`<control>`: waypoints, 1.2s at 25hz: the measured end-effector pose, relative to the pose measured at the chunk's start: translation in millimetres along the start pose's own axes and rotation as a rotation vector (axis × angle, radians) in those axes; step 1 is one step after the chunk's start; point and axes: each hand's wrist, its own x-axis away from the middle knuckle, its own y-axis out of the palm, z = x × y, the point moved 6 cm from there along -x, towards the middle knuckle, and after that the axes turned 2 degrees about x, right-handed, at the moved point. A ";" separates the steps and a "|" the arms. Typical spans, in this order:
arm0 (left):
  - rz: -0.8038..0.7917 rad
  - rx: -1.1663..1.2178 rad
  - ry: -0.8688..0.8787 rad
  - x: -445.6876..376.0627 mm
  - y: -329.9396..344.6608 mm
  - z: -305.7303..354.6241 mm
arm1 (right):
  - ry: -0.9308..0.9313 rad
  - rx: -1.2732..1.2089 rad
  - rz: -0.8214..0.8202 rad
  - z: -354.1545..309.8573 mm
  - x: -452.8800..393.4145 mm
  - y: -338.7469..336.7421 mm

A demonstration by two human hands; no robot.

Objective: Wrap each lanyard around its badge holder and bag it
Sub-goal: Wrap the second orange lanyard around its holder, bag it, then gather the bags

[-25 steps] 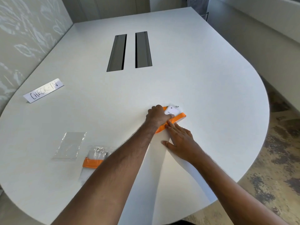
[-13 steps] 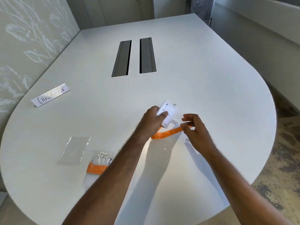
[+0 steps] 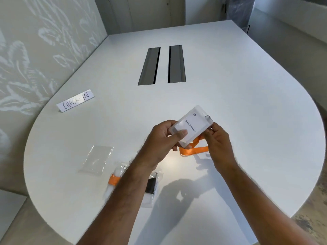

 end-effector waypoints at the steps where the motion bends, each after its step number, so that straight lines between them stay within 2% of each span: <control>1: 0.033 0.001 0.006 0.2 -4.9 1.5 | -0.015 -0.020 0.036 -1.6 0.8 0.8; 3: 0.086 0.020 0.012 0.1 -12.4 2.3 | -0.054 -0.035 0.050 -2.5 1.3 1.1; 6: 0.124 0.062 0.007 -1.1 -19.2 0.1 | -0.107 0.002 -0.021 -5.4 3.8 6.4; 10: 0.179 0.068 0.004 -2.6 -18.5 -3.6 | -0.200 0.202 -0.038 -14.4 11.5 15.6; 14: 0.290 0.000 0.025 -4.2 -25.5 -3.6 | -0.281 0.438 -0.129 -22.2 24.3 26.6; 19: 0.410 0.041 0.028 -11.5 -48.8 2.7 | -0.415 0.281 -0.242 -69.7 24.1 23.4; 23: 0.473 0.079 0.034 -20.3 -70.4 11.1 | -0.309 0.053 -0.365 -86.1 8.1 12.8; 30: 0.647 0.100 0.044 -31.0 -122.0 17.1 | -0.234 -0.055 -0.488 -84.8 -9.8 -2.6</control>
